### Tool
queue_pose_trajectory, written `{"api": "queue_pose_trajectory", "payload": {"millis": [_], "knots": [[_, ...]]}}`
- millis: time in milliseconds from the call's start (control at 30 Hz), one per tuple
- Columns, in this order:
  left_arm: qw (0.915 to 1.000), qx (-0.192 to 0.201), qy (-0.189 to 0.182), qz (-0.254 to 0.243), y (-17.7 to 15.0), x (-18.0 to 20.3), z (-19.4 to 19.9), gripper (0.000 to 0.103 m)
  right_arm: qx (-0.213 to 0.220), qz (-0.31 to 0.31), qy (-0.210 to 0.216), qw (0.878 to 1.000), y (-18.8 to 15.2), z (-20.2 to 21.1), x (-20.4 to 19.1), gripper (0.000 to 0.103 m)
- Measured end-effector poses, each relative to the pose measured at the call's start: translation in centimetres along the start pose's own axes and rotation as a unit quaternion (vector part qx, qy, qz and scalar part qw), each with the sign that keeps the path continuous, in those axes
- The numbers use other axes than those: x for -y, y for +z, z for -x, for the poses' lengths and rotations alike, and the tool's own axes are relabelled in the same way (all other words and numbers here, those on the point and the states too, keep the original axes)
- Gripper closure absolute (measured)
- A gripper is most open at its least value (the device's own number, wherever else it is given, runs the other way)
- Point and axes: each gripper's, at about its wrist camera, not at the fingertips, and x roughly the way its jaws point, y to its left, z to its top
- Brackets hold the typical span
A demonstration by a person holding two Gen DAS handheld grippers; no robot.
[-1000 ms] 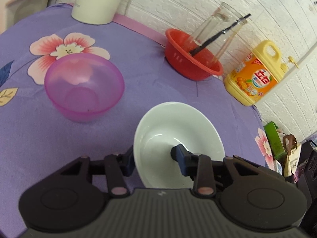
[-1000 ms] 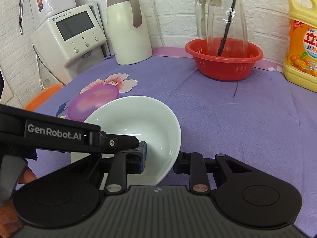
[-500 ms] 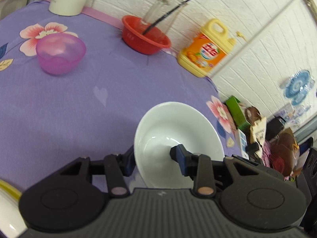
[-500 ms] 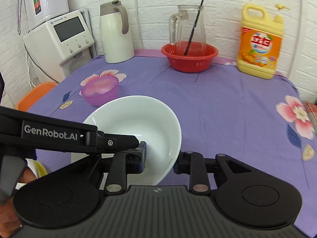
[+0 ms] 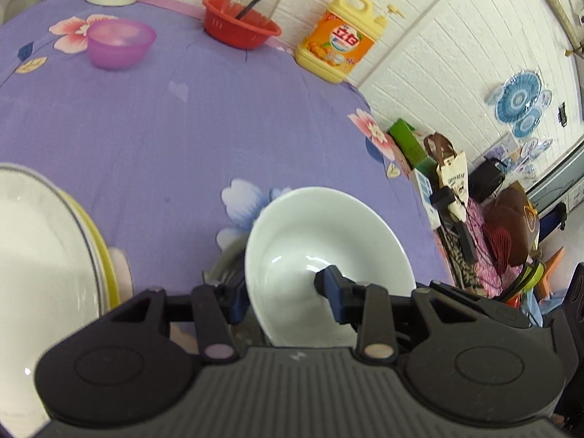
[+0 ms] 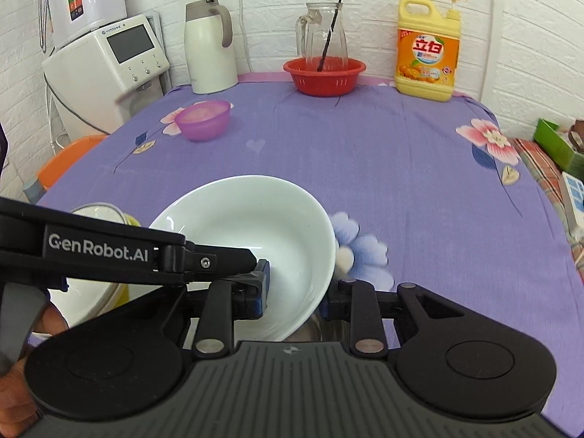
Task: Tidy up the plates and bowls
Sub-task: 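Lift the white bowl with both grippers and lower it into the steel bowl, then open both grippers and withdraw from the white bowl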
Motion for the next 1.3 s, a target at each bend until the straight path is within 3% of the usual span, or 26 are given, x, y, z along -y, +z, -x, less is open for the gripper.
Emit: {"api": "queue_pose_trajectory", "payload": {"millis": [400,667,800,900,1000,1167,1300], "knots": [[0.999,-0.022,0.018,-0.034,-1.6,0.2,-1.6,0.068,-0.009,-0.009,0.004,1.0,-2.6,-0.5,0.6,0.055],[0.9983,-0.013,0.008,-0.056,-1.1,0.6,-1.0,0.034,0.006,-0.027,0.015,1.0,-2.7,0.3,1.9,0.051],[0.9977,0.01,-0.002,-0.066,-0.4,0.9,0.4,0.033,0.014,-0.043,0.019,0.999,-2.7,0.7,2.4,0.05],[0.9969,0.029,-0.001,-0.073,0.6,0.8,1.4,0.032,0.032,-0.049,0.017,0.998,-2.4,1.6,2.5,0.045],[0.9958,0.046,0.012,-0.078,1.6,0.3,2.0,0.032,0.053,-0.038,-0.005,0.998,-1.7,2.5,2.3,0.034],[0.9944,0.059,0.04,-0.078,3.2,-1.7,2.6,0.032,0.065,-0.026,-0.009,0.998,-0.4,2.6,1.7,0.0],[0.9926,0.073,0.067,-0.069,4.5,-4.3,3.2,0.032,0.055,-0.012,0.003,0.998,1.0,1.2,0.7,0.0]]}}
